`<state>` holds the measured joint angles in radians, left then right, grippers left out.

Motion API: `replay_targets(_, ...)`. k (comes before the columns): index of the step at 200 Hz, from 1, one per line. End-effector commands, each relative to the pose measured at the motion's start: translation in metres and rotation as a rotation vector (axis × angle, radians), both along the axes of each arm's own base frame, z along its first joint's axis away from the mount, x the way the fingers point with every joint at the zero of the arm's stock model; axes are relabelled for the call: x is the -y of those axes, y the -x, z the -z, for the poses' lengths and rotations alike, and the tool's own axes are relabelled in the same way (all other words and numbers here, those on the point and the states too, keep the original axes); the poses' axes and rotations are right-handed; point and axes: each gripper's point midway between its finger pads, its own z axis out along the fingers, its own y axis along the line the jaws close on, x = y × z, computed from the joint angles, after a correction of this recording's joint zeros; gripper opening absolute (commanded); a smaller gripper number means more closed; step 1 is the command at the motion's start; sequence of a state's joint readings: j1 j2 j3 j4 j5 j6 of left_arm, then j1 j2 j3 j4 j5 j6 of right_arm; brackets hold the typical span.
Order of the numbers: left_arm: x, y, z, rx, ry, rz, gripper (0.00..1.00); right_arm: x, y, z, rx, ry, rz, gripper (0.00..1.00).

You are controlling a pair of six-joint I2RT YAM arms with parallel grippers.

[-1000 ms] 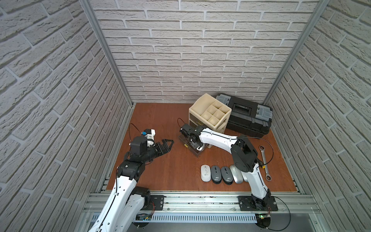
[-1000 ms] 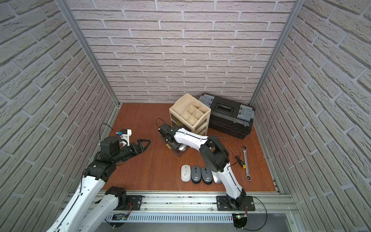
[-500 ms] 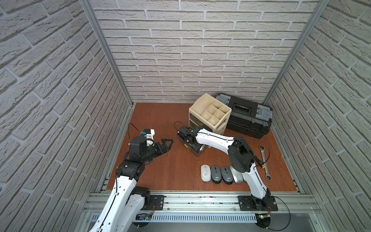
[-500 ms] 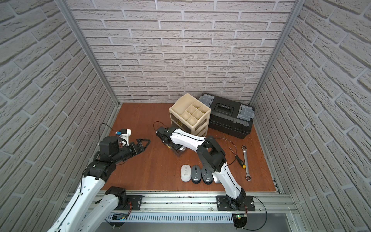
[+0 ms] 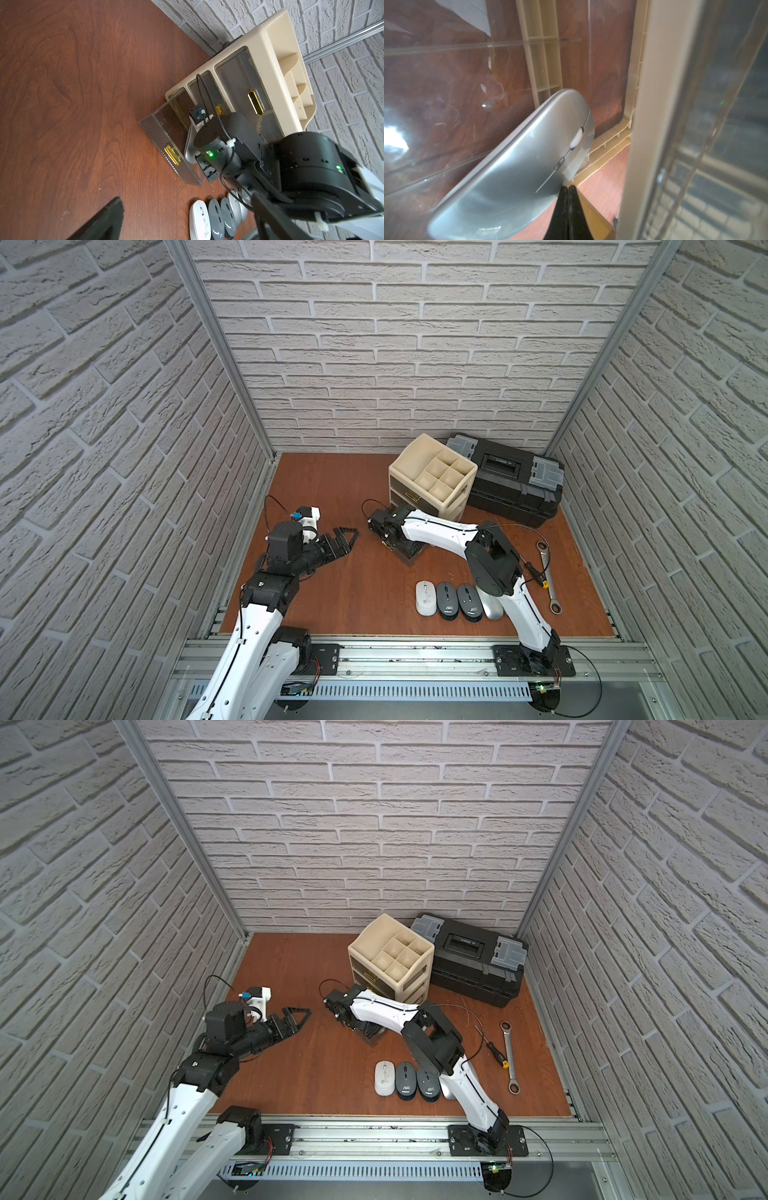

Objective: Take the mice out of the drawer
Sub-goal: Adjust the mouse in the drawer.

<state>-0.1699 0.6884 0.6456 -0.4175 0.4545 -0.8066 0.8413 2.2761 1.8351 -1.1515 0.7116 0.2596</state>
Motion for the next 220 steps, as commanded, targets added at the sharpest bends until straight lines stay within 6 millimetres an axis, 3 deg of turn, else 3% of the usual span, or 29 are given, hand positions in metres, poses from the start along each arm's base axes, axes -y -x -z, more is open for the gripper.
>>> replay_targets(1,0.0,-0.003,-0.009,0.046,0.012,0.004,0.98,-0.002,0.004,0.023,-0.022,-0.045,0.027,0.02)
replay_targets(59,-0.001,-0.001,-0.006,0.04,0.015,-0.003,0.98,-0.023,-0.016,0.011,0.115,-0.229,-0.01,0.02)
replay_targets(122,-0.001,0.0,-0.003,0.038,0.017,-0.003,0.98,-0.042,-0.021,-0.004,0.151,-0.362,-0.079,0.02)
replay_targets(163,-0.002,0.0,-0.003,0.042,0.017,-0.008,0.98,-0.026,-0.022,-0.029,0.165,-0.272,-0.029,0.02)
replay_targets(220,-0.001,-0.003,-0.002,0.038,0.021,-0.004,0.98,-0.005,-0.009,-0.024,0.085,-0.139,0.026,0.02)
